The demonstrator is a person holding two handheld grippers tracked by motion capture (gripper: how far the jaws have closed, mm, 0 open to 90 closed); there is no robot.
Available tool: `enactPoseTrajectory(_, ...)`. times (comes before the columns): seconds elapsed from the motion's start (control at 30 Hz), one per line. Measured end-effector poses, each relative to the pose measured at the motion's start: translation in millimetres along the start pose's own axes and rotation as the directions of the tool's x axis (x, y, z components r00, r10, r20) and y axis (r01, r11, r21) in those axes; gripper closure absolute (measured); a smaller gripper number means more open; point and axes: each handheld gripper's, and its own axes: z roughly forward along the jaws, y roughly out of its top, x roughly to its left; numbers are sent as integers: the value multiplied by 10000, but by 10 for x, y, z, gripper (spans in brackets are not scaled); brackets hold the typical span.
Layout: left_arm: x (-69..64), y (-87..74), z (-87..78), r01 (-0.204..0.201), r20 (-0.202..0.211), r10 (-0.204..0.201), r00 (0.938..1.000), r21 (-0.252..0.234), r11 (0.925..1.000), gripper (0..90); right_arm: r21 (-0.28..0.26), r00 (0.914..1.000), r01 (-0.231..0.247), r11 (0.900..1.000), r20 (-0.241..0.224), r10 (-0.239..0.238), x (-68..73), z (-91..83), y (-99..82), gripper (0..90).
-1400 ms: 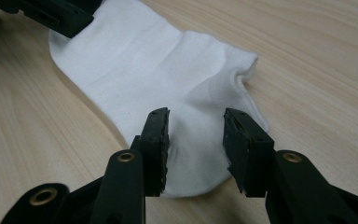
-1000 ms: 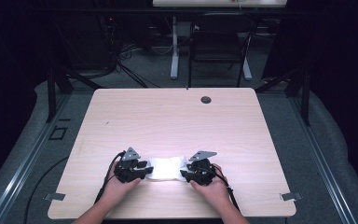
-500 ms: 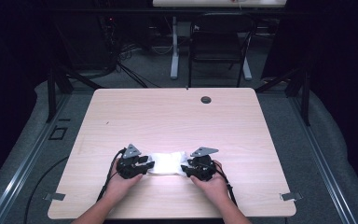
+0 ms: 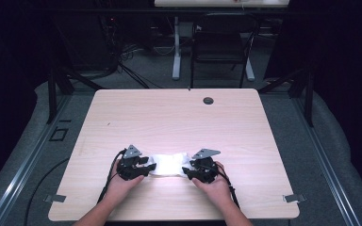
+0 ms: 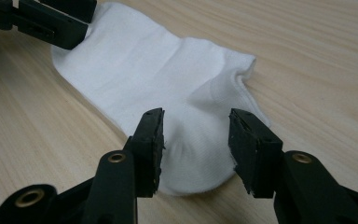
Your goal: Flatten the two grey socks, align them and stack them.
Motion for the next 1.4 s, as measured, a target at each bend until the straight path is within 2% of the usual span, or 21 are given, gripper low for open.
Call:
enactPoseTrajectory(0.03,-12,16,-32,-147,-10,147,9999,-54,9999,497,-46,9995,284,9996,121,-283,17,-39,20,534)
enactPoseTrajectory(0.13,-26,26,-60,-128,-43,127,9999,-109,9999,484,-165,9991,385,9991,182,-382,28,-82,33,529)
enactPoseTrajectory(0.23,-25,28,-133,-224,-196,224,9996,-13,9997,490,-340,9987,440,9985,273,-431,38,-185,51,530)
enactPoseTrajectory(0.33,-28,26,-191,-232,-162,231,9996,-41,9997,532,-461,9983,457,9979,379,-440,53,-249,50,538)
enactPoseTrajectory(0.37,-25,27,-257,-232,-71,230,9997,-180,9996,553,-629,9981,480,9969,411,-455,58,-311,44,551)
enactPoseTrajectory(0.43,-25,29,-288,-202,-13,201,9998,-263,9994,561,-654,9980,500,9966,414,-474,56,-349,41,551)
enactPoseTrajectory(0.47,-24,32,-355,-207,-33,205,9998,-413,9989,561,-757,9983,470,9960,393,-441,55,-408,35,551)
enactPoseTrajectory(0.57,-15,33,-415,-253,-132,246,9996,-521,9983,556,-781,9983,427,9960,424,-395,49,-455,25,551)
enactPoseTrajectory(0.67,15,17,-518,-317,-475,289,9985,-610,9976,535,-576,9981,339,9978,530,-309,33,-517,-4,545)
enactPoseTrajectory(0.73,40,-5,-558,-191,-526,156,9985,-677,9975,522,-501,9982,318,9982,532,-292,24,-542,-28,538)
enactPoseTrajectory(0.83,68,-31,-592,-196,-678,157,9976,-565,9982,523,-362,9980,246,9990,586,-224,21,-571,-58,520)
enactPoseTrajectory(0.9,106,-83,-633,-203,-869,170,9961,-378,9991,524,-259,9960,312,9992,844,-290,9,-625,-118,513)
enactPoseTrajectory(1.07,137,-180,-689,-176,-975,167,9951,-89,9998,554,-121,9941,159,9998,1070,-145,-40,-697,-208,508)
enactPoseTrajectory(1.27,139,-258,-727,-17,-893,13,9960,-37,10000,555,-27,9952,-20,10000,982,23,-59,-703,-277,529)
enactPoseTrajectory(1.4,164,-271,-707,105,-849,-99,9963,69,9999,526,175,9939,177,9997,1082,-195,-54,-665,-283,556)
